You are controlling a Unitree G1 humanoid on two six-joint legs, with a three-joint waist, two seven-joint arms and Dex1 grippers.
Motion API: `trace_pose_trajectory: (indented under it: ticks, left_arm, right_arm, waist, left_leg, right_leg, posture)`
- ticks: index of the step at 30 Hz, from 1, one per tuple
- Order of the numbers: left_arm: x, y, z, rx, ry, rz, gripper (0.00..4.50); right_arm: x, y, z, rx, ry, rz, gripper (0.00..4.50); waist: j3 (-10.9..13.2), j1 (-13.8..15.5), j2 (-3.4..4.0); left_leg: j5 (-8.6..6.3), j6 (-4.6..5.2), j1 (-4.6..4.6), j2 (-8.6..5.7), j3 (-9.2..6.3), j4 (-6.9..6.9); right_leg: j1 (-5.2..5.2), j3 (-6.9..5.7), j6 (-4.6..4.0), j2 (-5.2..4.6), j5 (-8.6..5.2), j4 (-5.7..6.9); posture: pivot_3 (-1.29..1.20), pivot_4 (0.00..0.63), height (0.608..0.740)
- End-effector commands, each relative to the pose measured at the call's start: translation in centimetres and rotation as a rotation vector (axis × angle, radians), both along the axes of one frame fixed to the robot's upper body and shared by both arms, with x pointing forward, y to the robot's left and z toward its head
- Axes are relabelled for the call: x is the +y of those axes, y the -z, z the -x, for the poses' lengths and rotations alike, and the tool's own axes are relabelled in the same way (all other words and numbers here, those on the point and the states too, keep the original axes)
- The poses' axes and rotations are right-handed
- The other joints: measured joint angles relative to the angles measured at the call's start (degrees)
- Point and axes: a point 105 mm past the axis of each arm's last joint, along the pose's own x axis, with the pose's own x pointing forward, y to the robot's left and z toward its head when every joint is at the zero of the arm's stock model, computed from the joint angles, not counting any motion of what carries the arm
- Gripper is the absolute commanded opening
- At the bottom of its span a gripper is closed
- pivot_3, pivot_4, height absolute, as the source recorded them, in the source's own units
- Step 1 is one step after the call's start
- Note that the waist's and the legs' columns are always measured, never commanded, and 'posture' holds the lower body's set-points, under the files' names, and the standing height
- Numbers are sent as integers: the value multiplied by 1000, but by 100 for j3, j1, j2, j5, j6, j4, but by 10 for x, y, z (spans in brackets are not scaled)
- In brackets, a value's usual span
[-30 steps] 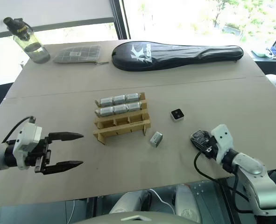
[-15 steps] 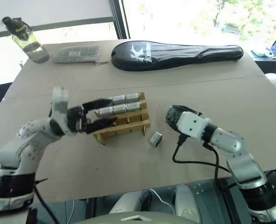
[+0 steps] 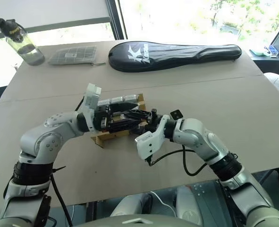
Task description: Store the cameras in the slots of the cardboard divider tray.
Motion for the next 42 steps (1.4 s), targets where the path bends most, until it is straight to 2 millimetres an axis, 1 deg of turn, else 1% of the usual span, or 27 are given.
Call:
trace_pose_trajectory:
  ticks: [1,6,11,13,15,17,21,25,33,34,35,37,42]
  left_arm:
    - [3,-9,5,-32,25,-16,4500]
    - [12,-9,6,-38,50,-111,4500]
    - [25,-22,-5,-99,46,-226,4500]
    - [30,-28,-5,-97,74,-275,4500]
    - [34,-27,-6,-77,104,-328,4500]
    - [34,-26,-8,-43,123,-349,4500]
    - [32,-24,-1,0,204,-394,4500]
    - [33,-22,-5,16,217,-430,4500]
    - [35,-17,-7,22,239,-448,4500]
    - [36,-16,-7,20,242,-452,3979]
    - [36,-16,-7,18,244,-451,3762]
    - [35,-17,-9,14,241,-443,2939]
    - [34,-15,-10,12,245,-453,2939]
  right_arm:
    - [-2,-9,0,-35,2,-37,2023]
    - [-5,-5,0,-44,9,-19,2023]
    - [-5,-1,0,-47,3,11,2023]
    - [-5,0,-2,-51,9,24,2023]
    - [-3,1,-2,-66,8,42,2023]
    - [0,2,-1,-86,-6,63,2023]
    - [2,1,-6,-128,-6,82,2023]
    - [4,-1,-9,-143,-5,81,2023]
    - [8,-2,-8,-156,-28,84,2023]
    - [9,-2,-7,-156,-30,82,2023]
    - [10,-3,-8,-157,-31,81,2023]
    - [10,-3,-8,-158,-33,81,2023]
    - [13,-1,-6,-148,-43,82,2023]
  waist:
    - [0,-3,0]
    - [0,-13,1]
    - [0,-4,0]
    - [0,-10,1]
    - [1,-13,1]
    - [1,-15,1]
    - [2,-33,1]
    - [2,-81,0]
    - [2,-150,0]
    - [2,-150,0]
    - [2,-150,0]
    - [2,-148,-1]
    - [2,-148,-1]
  left_leg:
    - [0,0,0,0,0,0]
    - [0,-1,0,1,0,-3]
    - [1,-1,0,1,0,-3]
    - [0,-1,0,0,0,-3]
    - [0,-1,0,-1,1,-4]
    - [0,-1,0,-1,1,-7]
    - [0,-1,0,-1,1,-6]
    - [1,-1,0,0,-1,-6]
    - [1,-1,0,0,-1,-6]
    - [1,-1,0,0,-1,-6]
    - [1,-1,0,0,-1,-5]
    - [1,-1,0,-1,-1,-5]
    - [1,-1,0,0,-1,-4]
  right_leg:
    - [0,0,0,0,0,0]
    - [-3,2,0,2,0,2]
    - [-3,0,0,2,0,3]
    - [-3,1,0,2,0,2]
    - [-4,2,0,3,0,1]
    - [-5,2,0,4,0,0]
    - [-6,3,0,6,0,2]
    - [-6,1,0,7,0,3]
    - [-7,2,0,8,0,3]
    - [-8,2,0,8,0,3]
    - [-8,2,0,8,0,4]
    - [-8,3,0,8,0,4]
    - [-8,3,0,7,0,4]
  posture:
    - [0,150,740]
    - [0,150,740]
    - [0,150,740]
    - [0,150,740]
    - [0,150,740]
    - [0,150,740]
    - [0,150,740]
    - [0,150,740]
    - [0,150,740]
    - [0,150,740]
    - [0,150,740]
    - [0,150,740]
    - [0,150,740]
